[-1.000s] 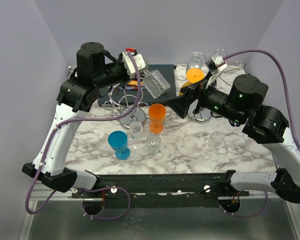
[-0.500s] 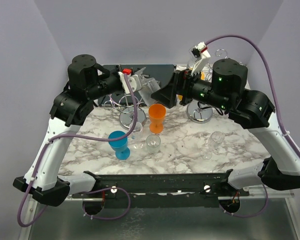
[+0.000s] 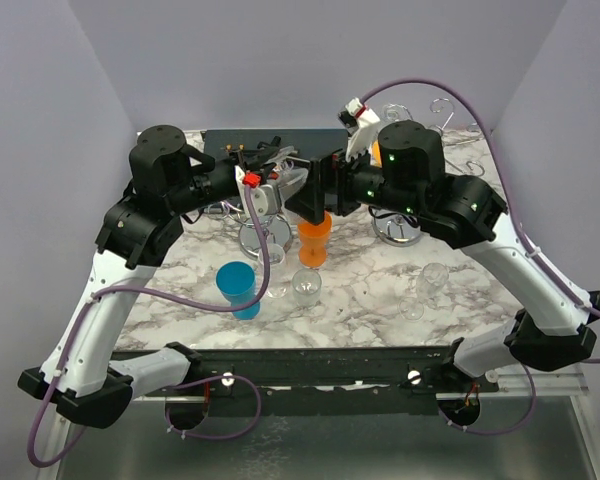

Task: Place the wine glass upside down on the wine glass rack
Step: Turn the wine glass upside down at the wine rack.

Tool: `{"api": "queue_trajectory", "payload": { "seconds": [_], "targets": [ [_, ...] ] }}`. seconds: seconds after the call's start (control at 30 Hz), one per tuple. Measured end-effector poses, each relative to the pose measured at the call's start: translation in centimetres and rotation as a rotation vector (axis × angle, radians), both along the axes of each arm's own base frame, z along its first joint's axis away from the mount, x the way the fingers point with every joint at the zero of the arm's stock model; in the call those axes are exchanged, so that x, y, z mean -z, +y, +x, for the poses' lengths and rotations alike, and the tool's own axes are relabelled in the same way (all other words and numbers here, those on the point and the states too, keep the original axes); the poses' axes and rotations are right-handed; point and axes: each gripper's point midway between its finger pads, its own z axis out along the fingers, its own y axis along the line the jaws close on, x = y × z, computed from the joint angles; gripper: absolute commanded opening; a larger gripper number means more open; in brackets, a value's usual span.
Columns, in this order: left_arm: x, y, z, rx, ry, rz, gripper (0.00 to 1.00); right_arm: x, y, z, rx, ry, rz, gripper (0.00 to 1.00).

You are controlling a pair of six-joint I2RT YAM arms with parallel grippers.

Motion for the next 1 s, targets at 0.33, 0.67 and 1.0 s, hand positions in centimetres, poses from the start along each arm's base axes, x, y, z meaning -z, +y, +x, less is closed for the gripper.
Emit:
{"api": "queue_trajectory", "payload": {
  "seconds": [0.33,0.67,1.0],
  "targets": [
    [0.6,-0.7,0.0,0.042,-0.062,0.034,0.0,2.2,1.8,0.2,-0.073,-0.012,-0.016,0.91],
    [1.1,-0.8,-0.3,0.06,-0.113,0.062,0.0,4.6,2.6,-0.3,-0.134,-0.015,-0.021,0.52],
    [0.4,-1.2,-0.6,0.083,-0.154,0.052,0.75,5.3,0.9,-0.7,-0.111,-0.118,0.021,0.1]
  ]
}}
